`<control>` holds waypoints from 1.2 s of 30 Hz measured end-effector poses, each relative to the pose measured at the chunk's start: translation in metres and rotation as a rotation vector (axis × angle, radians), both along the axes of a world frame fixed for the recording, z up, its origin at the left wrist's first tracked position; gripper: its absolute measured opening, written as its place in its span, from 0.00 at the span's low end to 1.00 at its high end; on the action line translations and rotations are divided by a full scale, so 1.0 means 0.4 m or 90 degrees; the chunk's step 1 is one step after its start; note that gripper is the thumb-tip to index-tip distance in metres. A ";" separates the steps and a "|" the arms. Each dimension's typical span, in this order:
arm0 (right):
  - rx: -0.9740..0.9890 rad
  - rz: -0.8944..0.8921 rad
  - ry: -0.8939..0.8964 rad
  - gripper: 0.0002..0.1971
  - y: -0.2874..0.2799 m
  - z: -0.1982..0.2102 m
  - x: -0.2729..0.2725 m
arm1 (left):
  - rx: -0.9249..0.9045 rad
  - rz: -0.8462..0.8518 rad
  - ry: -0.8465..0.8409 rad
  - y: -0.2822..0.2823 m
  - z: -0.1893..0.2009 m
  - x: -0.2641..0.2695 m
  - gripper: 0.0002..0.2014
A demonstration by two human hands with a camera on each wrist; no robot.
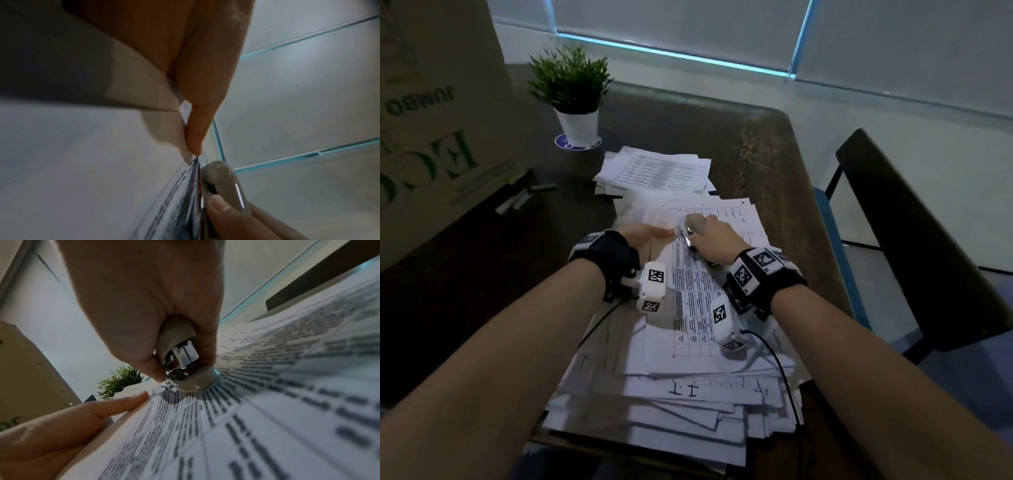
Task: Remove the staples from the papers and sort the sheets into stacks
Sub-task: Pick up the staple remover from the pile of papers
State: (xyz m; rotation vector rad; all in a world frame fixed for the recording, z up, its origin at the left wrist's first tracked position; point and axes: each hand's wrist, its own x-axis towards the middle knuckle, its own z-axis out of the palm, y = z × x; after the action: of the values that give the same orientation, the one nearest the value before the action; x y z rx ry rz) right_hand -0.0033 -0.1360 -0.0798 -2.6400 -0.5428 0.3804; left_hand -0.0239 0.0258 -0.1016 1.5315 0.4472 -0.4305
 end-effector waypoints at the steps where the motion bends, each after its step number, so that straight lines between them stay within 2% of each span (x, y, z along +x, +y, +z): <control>1: 0.001 -0.006 0.003 0.08 0.001 -0.005 0.008 | -0.001 0.001 0.001 0.000 0.002 0.000 0.06; 3: -0.001 -0.007 0.001 0.11 -0.001 -0.012 0.015 | -0.001 0.000 0.009 -0.003 0.001 0.002 0.07; 7: -0.022 0.023 -0.024 0.06 -0.003 -0.019 0.021 | -0.009 0.010 0.030 -0.006 0.005 0.001 0.08; 10: -0.028 0.031 -0.052 0.12 -0.005 -0.016 0.025 | 0.013 0.010 0.036 -0.006 0.018 -0.007 0.05; 14: -0.047 0.046 -0.076 0.16 0.002 0.001 0.013 | 0.053 0.009 0.059 -0.019 0.039 -0.021 0.05; 15: -0.053 0.047 -0.092 0.17 0.005 0.003 0.011 | 0.068 0.011 0.058 -0.017 0.041 -0.023 0.10; 18: -0.061 0.049 -0.113 0.16 0.011 -0.006 0.014 | 0.140 0.016 0.072 0.009 -0.011 0.019 0.46; 20: -0.049 0.045 -0.105 0.15 0.014 -0.015 0.018 | 0.134 0.015 0.064 0.021 -0.046 0.049 0.49; 22: -0.040 0.030 -0.102 0.16 0.022 -0.023 0.024 | 0.129 0.023 0.061 0.001 -0.016 0.024 0.46; 26: -0.007 0.031 -0.079 0.17 0.027 -0.036 0.029 | 0.161 0.035 0.061 -0.001 -0.024 0.035 0.51; 27: 0.000 0.037 -0.078 0.15 0.023 -0.035 0.027 | 0.155 0.036 0.058 0.001 -0.022 0.037 0.50; 31: -0.006 0.057 -0.067 0.14 0.006 -0.009 0.011 | 0.144 0.010 0.047 -0.014 0.007 0.013 0.31; 34: 0.007 0.039 -0.052 0.07 0.000 0.003 0.001 | 0.129 0.010 0.030 -0.012 0.015 0.010 0.15; 36: 0.019 0.015 -0.035 0.11 0.001 0.006 -0.008 | 0.125 -0.007 0.044 -0.012 0.026 -0.002 0.11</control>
State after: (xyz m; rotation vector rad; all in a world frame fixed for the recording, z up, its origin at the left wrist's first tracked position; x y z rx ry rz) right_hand -0.0063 -0.1354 -0.0775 -2.6243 -0.5932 0.3065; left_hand -0.0248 0.0208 -0.0914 1.7128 0.5482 -0.4590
